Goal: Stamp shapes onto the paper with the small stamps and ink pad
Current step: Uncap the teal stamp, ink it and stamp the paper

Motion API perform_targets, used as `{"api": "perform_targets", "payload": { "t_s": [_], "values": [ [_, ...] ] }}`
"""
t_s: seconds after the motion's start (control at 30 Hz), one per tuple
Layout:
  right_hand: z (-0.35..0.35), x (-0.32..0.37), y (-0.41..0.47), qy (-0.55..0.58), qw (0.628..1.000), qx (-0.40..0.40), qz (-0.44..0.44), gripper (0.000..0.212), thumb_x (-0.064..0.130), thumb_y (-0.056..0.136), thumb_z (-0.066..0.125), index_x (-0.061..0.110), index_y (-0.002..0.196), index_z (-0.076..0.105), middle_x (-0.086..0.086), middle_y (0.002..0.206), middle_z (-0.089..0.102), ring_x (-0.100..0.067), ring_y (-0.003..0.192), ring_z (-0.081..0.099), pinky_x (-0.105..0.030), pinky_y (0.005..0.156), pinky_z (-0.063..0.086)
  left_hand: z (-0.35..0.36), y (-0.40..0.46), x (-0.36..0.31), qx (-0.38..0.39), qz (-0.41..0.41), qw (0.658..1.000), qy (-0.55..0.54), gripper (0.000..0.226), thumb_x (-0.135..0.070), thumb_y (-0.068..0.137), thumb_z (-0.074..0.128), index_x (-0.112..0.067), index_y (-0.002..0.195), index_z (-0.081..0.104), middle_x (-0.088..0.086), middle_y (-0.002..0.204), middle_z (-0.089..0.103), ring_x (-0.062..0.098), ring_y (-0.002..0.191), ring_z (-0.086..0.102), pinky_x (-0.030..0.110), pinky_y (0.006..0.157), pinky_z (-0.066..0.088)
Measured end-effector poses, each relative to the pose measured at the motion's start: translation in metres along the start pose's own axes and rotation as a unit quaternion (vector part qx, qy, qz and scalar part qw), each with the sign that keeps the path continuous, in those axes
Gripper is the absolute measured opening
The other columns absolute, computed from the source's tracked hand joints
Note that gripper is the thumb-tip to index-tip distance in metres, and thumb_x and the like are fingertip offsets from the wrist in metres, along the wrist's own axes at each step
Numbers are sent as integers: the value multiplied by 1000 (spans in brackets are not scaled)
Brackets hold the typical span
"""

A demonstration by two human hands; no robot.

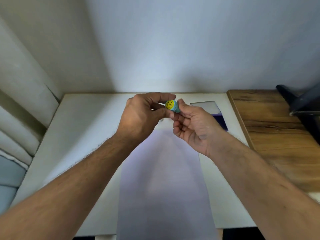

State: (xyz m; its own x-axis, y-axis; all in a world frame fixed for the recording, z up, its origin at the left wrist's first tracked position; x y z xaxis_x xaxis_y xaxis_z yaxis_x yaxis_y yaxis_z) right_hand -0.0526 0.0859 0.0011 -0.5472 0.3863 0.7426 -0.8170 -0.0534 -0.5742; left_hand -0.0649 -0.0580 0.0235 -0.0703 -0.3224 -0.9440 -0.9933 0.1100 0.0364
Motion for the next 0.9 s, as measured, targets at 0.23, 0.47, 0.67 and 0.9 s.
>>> {"api": "perform_targets", "payload": {
  "t_s": [0.23,0.47,0.67,0.9],
  "values": [
    [-22,2,-1,10,1000,7,22,31,36,88,68,6,96,69,-3,64,62,-12,56,48,-21,49,47,10,3,3,16,15,999,32,35,-8,79,78,-36,100,77,-16,83,78,40,85,69,45,80,58],
    [-35,5,-3,53,998,11,22,28,29,86,71,3,95,68,-6,66,64,-13,55,53,-20,49,49,23,0,0,56,33,998,-4,37,-5,78,81,-23,110,76,-8,93,79,4,92,74,28,94,56],
    [-42,5,1,63,997,28,26,27,18,88,69,-4,102,66,-9,66,66,-14,57,55,-22,54,53,30,1,5,38,20,999,-7,30,-7,82,78,-23,107,78,-7,93,79,10,90,75,36,91,58],
    [-41,7,3,76,996,47,-5,18,5,92,60,0,108,67,-13,78,71,-16,67,62,-27,64,60,29,7,10,29,-9,998,-47,31,-8,81,79,-23,108,77,-6,97,79,15,93,75,36,90,59]
  ]
}}
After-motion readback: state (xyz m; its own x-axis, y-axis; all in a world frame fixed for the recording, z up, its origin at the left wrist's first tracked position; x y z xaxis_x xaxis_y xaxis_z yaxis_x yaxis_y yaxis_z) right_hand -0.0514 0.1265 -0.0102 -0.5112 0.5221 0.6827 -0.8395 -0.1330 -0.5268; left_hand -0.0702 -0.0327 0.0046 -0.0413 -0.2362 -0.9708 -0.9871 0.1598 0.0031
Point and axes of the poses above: each hand's wrist, its own y-axis towards the middle knuckle, its own z-axis out of the palm, x = y × z, the point moved 3 cm from there along y, towards the middle knuckle
